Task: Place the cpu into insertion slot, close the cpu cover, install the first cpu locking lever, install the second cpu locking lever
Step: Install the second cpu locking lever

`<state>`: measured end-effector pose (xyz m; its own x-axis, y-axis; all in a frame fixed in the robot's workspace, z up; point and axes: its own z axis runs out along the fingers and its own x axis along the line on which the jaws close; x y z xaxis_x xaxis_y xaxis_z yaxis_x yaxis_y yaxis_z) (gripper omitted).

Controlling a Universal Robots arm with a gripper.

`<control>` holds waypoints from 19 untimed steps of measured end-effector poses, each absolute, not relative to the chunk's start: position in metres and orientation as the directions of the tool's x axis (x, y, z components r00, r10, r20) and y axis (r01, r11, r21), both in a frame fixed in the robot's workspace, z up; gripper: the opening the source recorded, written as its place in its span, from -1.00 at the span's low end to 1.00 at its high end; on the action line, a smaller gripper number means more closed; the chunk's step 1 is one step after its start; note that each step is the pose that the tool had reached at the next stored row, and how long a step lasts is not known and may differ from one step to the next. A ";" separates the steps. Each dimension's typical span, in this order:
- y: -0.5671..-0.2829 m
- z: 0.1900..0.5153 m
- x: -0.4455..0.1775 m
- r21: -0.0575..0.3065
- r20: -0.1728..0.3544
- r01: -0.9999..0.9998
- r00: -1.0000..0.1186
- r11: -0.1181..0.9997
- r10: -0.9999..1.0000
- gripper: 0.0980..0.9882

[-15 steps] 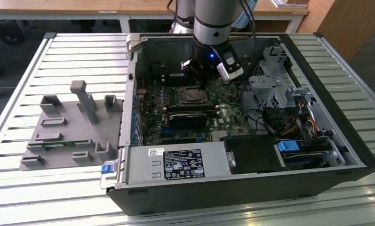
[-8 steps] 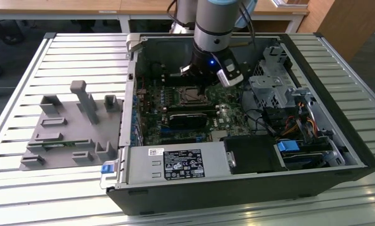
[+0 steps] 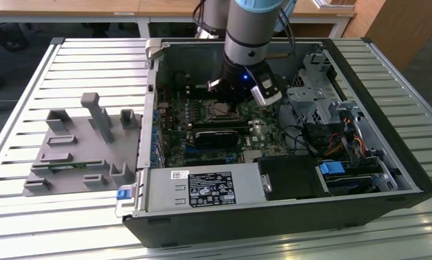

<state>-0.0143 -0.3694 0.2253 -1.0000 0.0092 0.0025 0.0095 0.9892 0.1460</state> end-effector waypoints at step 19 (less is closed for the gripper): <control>-0.379 0.218 -0.046 0.158 0.003 0.008 -1.000 0.987 0.008 -0.98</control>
<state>-0.0462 -0.3793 0.2184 -1.0000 0.0082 0.0025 0.0085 0.9874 0.1583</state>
